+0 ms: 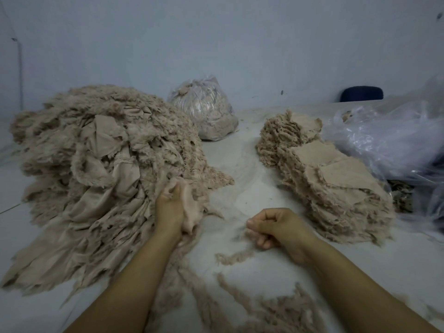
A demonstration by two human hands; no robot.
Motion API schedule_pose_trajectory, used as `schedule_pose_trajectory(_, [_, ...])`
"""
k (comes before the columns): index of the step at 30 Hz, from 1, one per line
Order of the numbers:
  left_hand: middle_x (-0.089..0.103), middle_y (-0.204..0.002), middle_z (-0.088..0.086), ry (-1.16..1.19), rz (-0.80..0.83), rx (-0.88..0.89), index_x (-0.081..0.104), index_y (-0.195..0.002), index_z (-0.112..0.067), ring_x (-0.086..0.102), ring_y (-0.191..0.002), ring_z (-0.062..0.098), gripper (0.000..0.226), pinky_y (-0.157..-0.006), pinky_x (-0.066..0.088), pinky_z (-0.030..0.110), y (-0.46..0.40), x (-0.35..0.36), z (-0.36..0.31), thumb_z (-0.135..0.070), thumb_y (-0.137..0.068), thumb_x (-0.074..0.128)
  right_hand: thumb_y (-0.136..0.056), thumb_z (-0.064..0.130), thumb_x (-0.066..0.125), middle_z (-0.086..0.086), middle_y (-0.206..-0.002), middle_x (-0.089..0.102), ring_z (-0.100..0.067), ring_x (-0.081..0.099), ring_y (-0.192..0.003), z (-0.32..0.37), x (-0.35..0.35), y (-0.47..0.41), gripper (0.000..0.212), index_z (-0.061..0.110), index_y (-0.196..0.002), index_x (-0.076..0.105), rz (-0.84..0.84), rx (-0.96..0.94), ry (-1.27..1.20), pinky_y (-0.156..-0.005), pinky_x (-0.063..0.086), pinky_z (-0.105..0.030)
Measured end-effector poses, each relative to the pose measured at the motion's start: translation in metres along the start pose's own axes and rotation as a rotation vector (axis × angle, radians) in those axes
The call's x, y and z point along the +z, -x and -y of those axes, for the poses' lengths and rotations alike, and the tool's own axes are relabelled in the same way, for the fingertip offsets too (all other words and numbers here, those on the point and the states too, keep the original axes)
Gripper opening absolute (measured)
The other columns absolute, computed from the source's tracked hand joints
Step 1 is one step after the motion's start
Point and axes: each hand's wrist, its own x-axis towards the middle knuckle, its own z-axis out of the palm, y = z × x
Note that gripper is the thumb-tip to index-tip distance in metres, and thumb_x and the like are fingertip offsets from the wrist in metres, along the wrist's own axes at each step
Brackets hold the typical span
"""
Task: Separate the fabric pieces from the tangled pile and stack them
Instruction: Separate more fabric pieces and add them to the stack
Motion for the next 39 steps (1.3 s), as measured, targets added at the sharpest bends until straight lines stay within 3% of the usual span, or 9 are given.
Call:
schedule_pose_trajectory(3, [0.062,-0.121,0.012,-0.170,0.160,0.145,0.057,-0.123,-0.008,0.059,-0.111,0.027,0.036,-0.094,0.048,0.035,0.017,0.013,0.004,-0.031,-0.097,0.047,-0.064,0.049,0.073,-0.011,-0.089,0.073,-0.015,0.062,-0.048,0.003,0.018,0.000,0.043,0.013,-0.088,0.074,0.101,0.040,0.012,-0.043,0.048,-0.020])
schedule_pose_trajectory(9, [0.065,-0.114,0.008,0.031,0.139,0.111,0.061,-0.110,-0.018,0.063,-0.101,0.022,0.019,-0.086,0.051,0.033,0.027,0.024,0.002,-0.025,-0.097,0.049,-0.087,0.005,0.066,-0.003,-0.053,0.062,-0.010,0.055,-0.040,-0.004,0.027,0.000,0.018,0.006,-0.069,0.066,0.097,0.008,-0.076,-0.039,0.045,-0.018])
schedule_pose_trajectory(16, [0.065,-0.110,0.000,-0.041,0.255,0.181,0.058,-0.099,-0.029,0.062,-0.106,0.016,0.009,-0.098,0.047,0.034,0.038,0.034,0.009,-0.028,-0.096,0.049,-0.083,0.031,0.069,-0.008,-0.066,0.069,-0.011,0.061,-0.049,0.001,0.038,-0.001,0.030,0.001,-0.084,0.067,0.176,0.060,-0.196,-0.046,0.051,-0.019])
schedule_pose_trajectory(21, [0.065,-0.085,0.012,0.147,0.001,0.035,0.055,-0.122,0.003,0.065,-0.079,0.026,0.037,-0.065,0.053,0.028,0.015,0.022,0.001,-0.024,-0.099,0.044,-0.082,0.002,0.069,-0.006,-0.055,0.062,-0.010,0.056,-0.040,-0.003,0.029,0.003,0.013,0.004,-0.070,0.064,0.146,-0.030,-0.074,-0.041,0.047,-0.018])
schedule_pose_trajectory(24, [0.069,-0.102,0.011,0.152,-0.075,0.028,0.058,-0.118,-0.006,0.066,-0.087,0.021,0.029,-0.071,0.053,0.022,0.003,0.008,-0.003,-0.023,-0.100,0.043,-0.082,0.003,0.069,-0.011,-0.062,0.064,-0.012,0.059,-0.046,-0.004,0.022,0.005,0.008,0.003,-0.075,0.066,0.152,-0.062,-0.083,-0.046,0.050,-0.020])
schedule_pose_trajectory(27, [0.072,-0.077,-0.004,0.138,0.096,0.054,0.066,-0.086,-0.022,0.068,-0.070,0.007,0.025,-0.063,0.052,0.015,0.019,0.020,0.002,-0.019,-0.099,0.046,-0.081,0.018,0.070,-0.013,-0.076,0.067,-0.014,0.064,-0.054,-0.002,0.032,0.004,0.016,0.003,-0.086,0.067,0.190,-0.021,-0.158,-0.050,0.054,-0.021])
schedule_pose_trajectory(30, [0.069,-0.101,-0.003,-0.022,0.195,0.148,0.064,-0.107,-0.013,0.066,-0.089,0.005,0.022,-0.081,0.052,0.020,0.037,0.036,0.010,-0.026,-0.097,0.049,-0.078,0.023,0.072,-0.009,-0.060,0.065,-0.013,0.061,-0.047,-0.001,0.041,0.001,0.023,0.001,-0.078,0.064,0.178,0.013,-0.200,-0.045,0.051,-0.019])
schedule_pose_trajectory(36, [0.064,-0.112,0.018,0.113,-0.118,-0.012,0.057,-0.117,0.001,0.065,-0.093,0.026,0.036,-0.074,0.051,0.019,0.012,0.014,-0.005,-0.027,-0.100,0.042,-0.083,0.000,0.067,-0.008,-0.056,0.064,-0.012,0.058,-0.041,-0.006,0.025,0.004,0.011,0.000,-0.073,0.064,0.079,-0.047,-0.141,-0.041,0.048,-0.020])
schedule_pose_trajectory(39, [0.062,-0.088,0.015,0.227,0.172,-0.142,0.062,-0.100,-0.006,0.067,-0.071,0.019,0.035,-0.071,0.048,0.029,0.015,0.012,-0.009,-0.031,-0.101,0.038,-0.087,0.013,0.066,-0.010,-0.069,0.066,-0.013,0.061,-0.050,-0.007,0.026,0.000,0.013,0.001,-0.084,0.067,0.045,-0.062,-0.166,-0.048,0.052,-0.022])
